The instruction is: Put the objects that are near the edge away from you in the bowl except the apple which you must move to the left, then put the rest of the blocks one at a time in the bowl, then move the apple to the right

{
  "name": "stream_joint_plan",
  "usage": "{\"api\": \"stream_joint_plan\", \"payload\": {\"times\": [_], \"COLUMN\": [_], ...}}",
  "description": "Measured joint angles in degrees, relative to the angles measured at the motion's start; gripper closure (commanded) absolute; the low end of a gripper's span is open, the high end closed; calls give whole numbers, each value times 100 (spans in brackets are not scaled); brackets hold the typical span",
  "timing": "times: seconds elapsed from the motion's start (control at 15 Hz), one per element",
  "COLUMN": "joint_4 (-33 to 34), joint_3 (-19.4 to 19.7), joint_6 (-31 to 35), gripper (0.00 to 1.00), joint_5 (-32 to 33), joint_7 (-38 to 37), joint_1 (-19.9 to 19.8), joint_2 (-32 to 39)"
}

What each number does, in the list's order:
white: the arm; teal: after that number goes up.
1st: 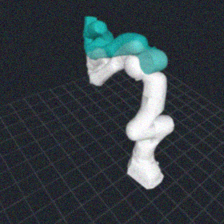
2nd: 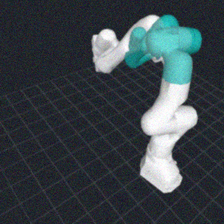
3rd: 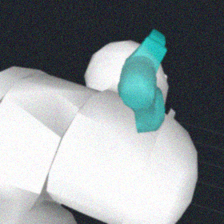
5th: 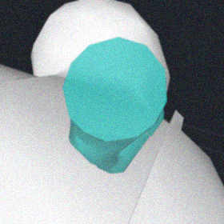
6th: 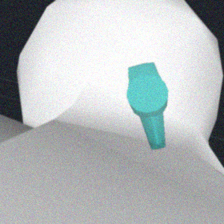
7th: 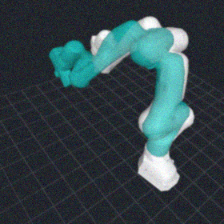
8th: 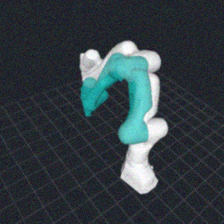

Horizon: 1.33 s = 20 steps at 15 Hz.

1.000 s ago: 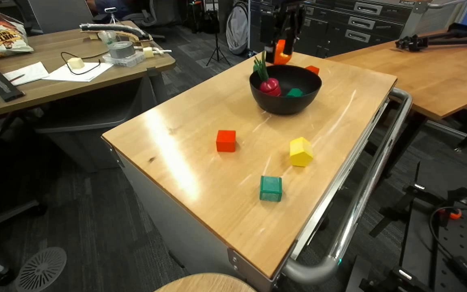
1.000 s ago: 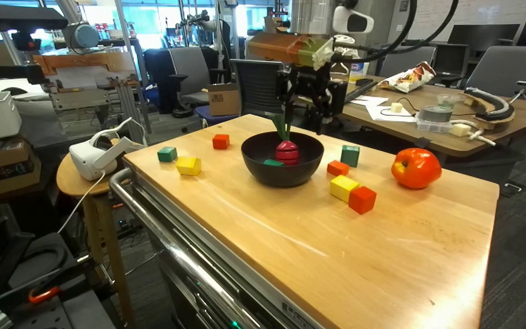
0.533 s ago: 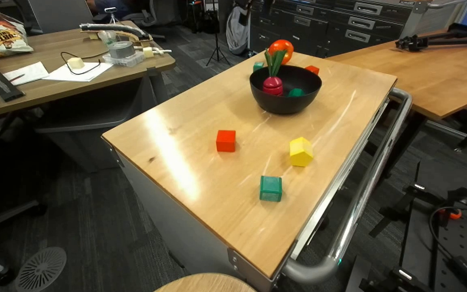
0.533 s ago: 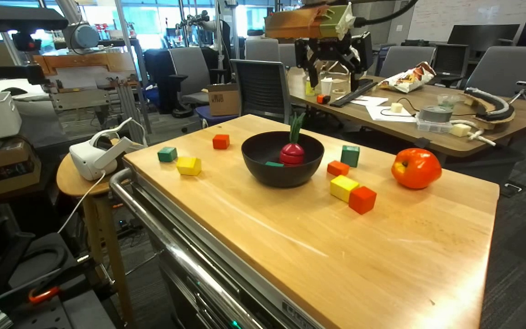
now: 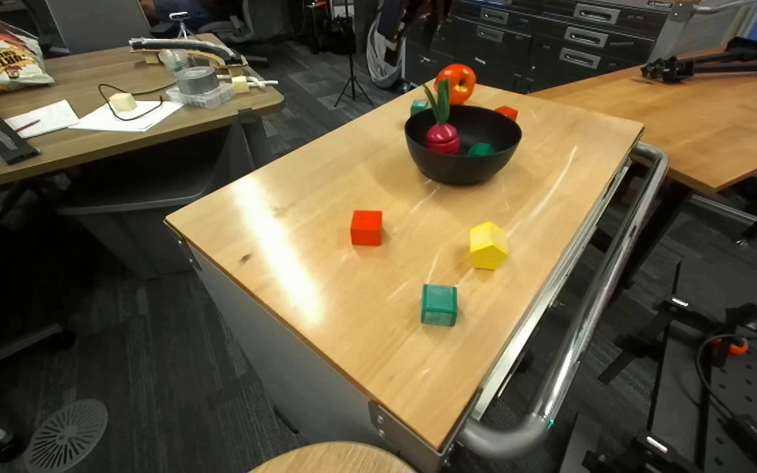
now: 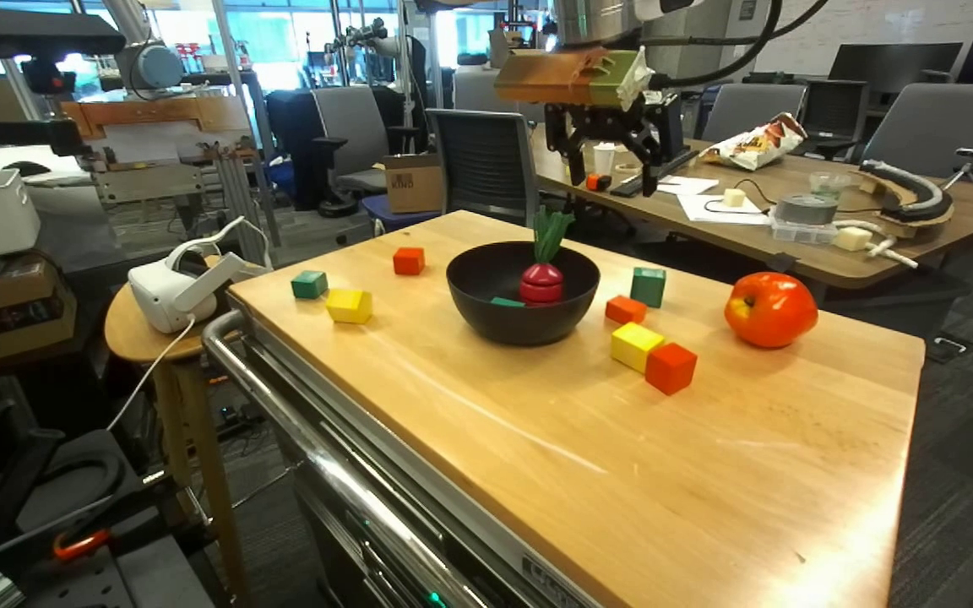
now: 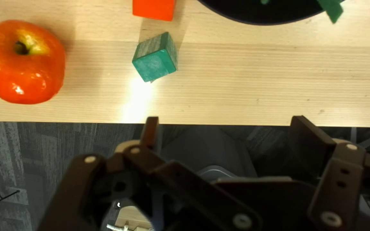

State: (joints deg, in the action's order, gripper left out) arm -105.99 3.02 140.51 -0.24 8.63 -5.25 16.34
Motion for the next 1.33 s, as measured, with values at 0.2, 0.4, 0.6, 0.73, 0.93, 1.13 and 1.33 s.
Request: {"api": "stream_joint_plan", "payload": {"times": [0.2, 0.4, 0.6, 0.73, 0.93, 1.13, 1.33], "joint_4": [9, 28, 99, 181, 357, 576, 779], "joint_3": [72, 132, 152, 152, 145, 119, 114], "joint_6": [1, 45, 115, 125, 125, 126, 126], "gripper": [0, 0, 0, 0, 0, 26, 47], "joint_5": [46, 46, 40, 15, -172, -463, -590], "joint_7": [-40, -138, -195, -241, -277, -299, -353], "joint_1": [-14, -101, -210, -261, -326, -418, -489], "joint_2": [195, 460, 744, 904, 1118, 1342, 1565]}}
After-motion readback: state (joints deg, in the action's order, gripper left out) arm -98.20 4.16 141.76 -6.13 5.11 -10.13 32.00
